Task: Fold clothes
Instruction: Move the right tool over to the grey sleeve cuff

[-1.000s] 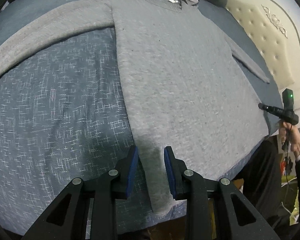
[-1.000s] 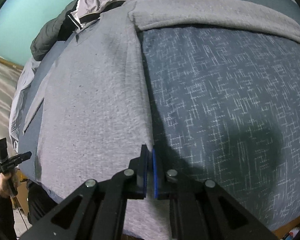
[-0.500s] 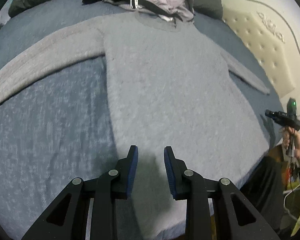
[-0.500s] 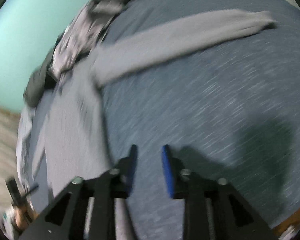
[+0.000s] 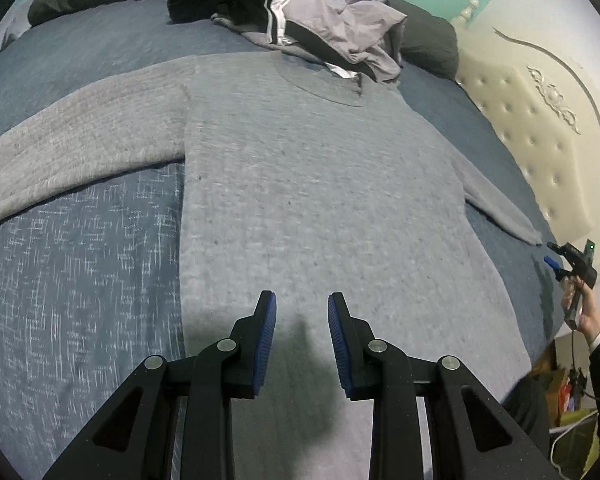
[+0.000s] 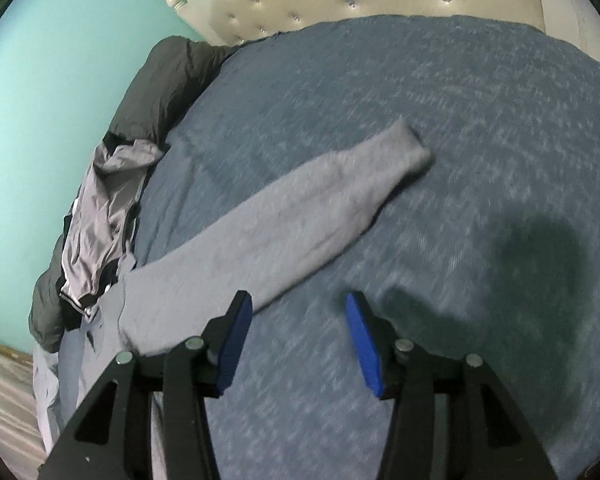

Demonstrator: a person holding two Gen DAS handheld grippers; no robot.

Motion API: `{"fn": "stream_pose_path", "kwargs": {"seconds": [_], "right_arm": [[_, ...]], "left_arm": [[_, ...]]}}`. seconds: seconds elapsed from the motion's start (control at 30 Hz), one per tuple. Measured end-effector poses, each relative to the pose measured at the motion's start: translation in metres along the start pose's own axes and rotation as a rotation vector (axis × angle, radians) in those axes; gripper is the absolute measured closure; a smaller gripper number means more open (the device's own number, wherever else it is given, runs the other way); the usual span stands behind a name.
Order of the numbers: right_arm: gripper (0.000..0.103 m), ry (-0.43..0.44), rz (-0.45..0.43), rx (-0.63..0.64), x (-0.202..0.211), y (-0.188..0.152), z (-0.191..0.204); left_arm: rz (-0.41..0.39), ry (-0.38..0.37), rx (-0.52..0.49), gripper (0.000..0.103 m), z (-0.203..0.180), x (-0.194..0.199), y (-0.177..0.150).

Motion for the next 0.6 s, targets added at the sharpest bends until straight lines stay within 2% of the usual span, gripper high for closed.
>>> {"fn": "stream_pose_path", "kwargs": {"seconds": [0.3, 0.6], "right_arm": [[0.053, -0.075, -0.037, -0.033, -0.020, 0.027, -0.036], [0.053, -0.131, -0.063, -0.012, -0.044, 0.044, -0.040]], "left_arm": [[0.003, 0.027, 0.037, 0.074, 0.017, -0.021, 0.012], [0.010, 0.047, 0.056, 0.074, 0.027, -0.032, 0.014]]}}
Point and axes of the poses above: each gripper's, at about its wrist camera, not at the fingertips, and x roughly against the way its jaws point, z to its left, y to its top, the point moved 7 cm from there along -x, roughly the way its jaws point, and after that the axes turned 7 degrees about x, right-handed, at the moved point
